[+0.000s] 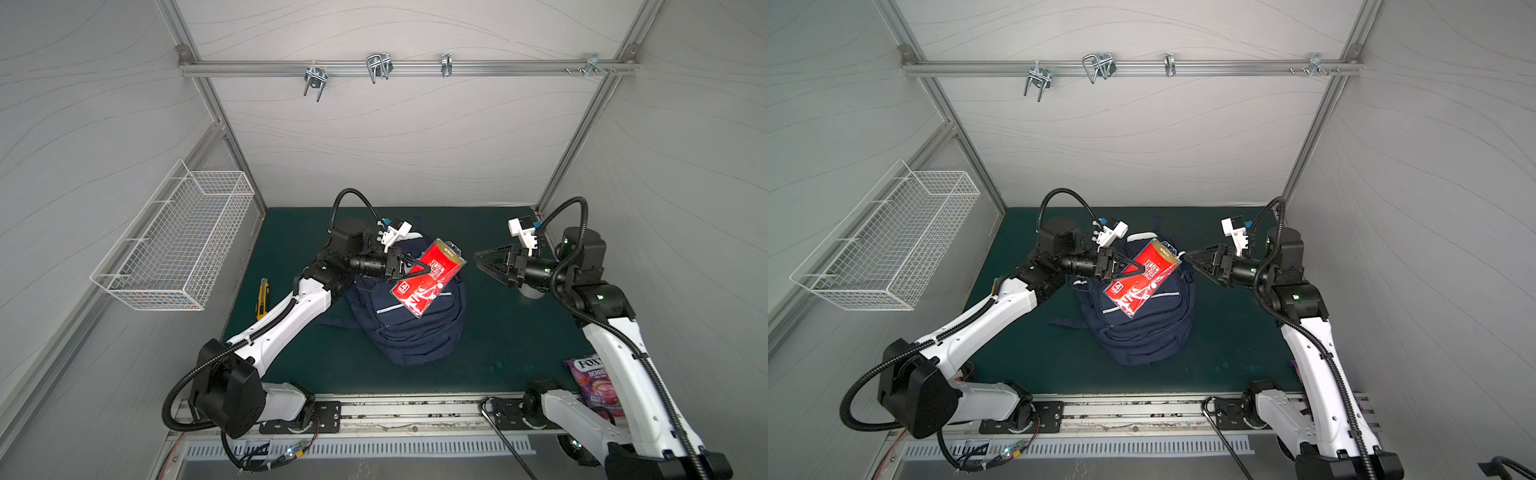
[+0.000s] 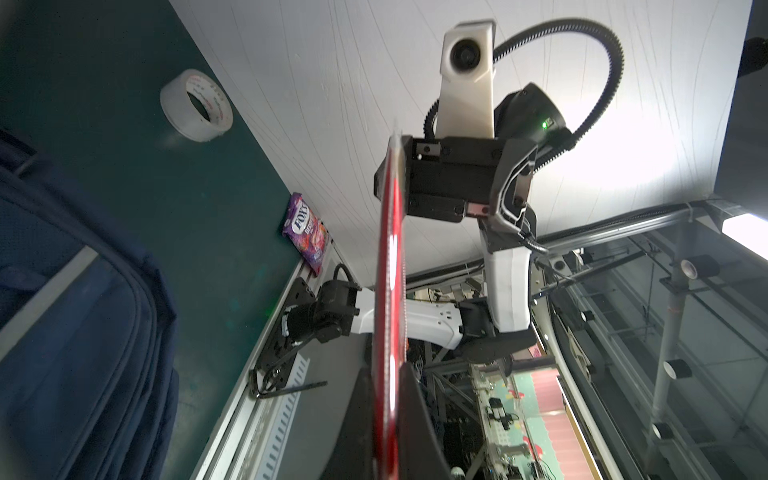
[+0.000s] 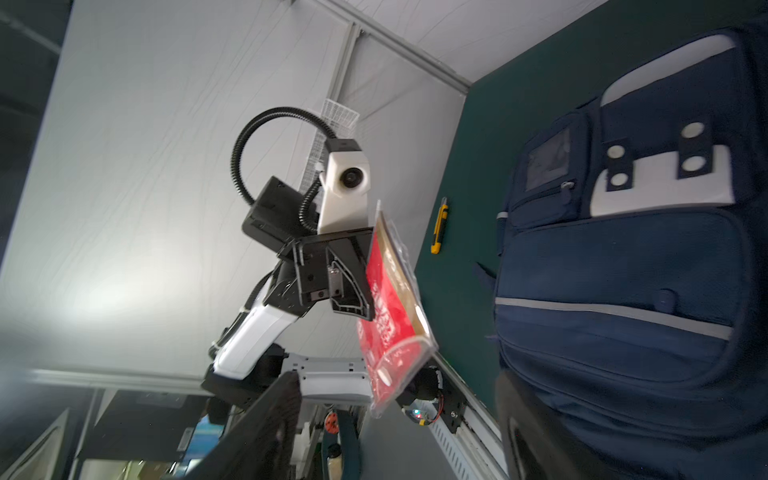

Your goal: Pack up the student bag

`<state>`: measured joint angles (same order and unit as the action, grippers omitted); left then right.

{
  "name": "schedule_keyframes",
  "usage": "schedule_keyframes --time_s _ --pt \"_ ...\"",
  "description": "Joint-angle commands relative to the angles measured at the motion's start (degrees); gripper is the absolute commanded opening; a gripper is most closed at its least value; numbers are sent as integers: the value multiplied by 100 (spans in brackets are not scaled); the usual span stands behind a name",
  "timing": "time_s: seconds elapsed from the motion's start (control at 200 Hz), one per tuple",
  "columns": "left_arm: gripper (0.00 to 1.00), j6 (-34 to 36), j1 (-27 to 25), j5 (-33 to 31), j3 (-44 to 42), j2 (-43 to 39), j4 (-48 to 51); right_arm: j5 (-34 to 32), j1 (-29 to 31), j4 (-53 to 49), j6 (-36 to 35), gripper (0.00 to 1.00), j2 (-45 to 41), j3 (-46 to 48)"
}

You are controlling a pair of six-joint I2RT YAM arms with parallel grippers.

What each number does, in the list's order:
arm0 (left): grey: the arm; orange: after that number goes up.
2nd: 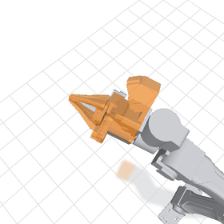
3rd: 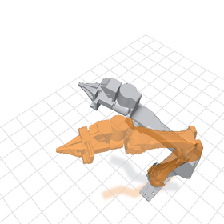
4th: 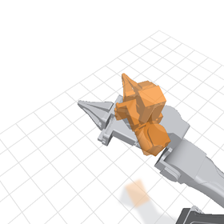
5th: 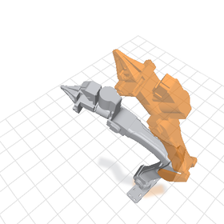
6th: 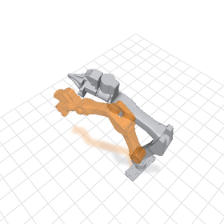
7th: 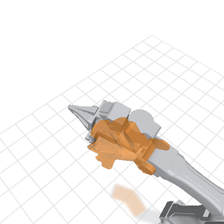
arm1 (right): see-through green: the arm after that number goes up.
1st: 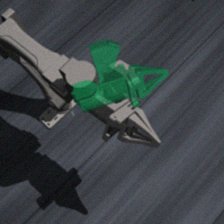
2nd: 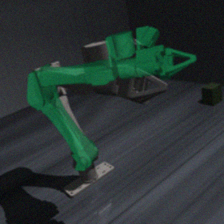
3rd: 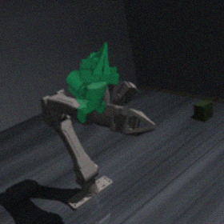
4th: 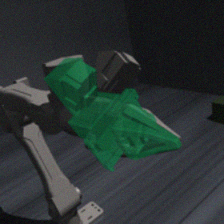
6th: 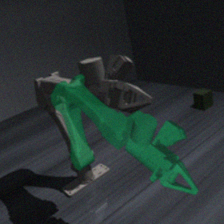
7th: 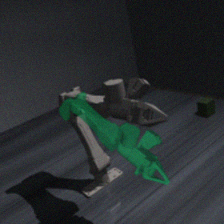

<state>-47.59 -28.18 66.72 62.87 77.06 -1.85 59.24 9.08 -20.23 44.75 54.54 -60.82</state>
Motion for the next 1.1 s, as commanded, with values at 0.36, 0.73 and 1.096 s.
schedule_keyframes --time_s 0.36,0.73,1.096 --pt "0 58 -9 1069 31 -179 -341 932 742 -459 -1273 57 361 -97" --pt "0 -48 -21 1150 134 42 -554 896 937 -316 -1216 20 381 -74" --pt "28 1294 -7 396 600 205 1314 488 921 -609 -1300 0 314 -103"
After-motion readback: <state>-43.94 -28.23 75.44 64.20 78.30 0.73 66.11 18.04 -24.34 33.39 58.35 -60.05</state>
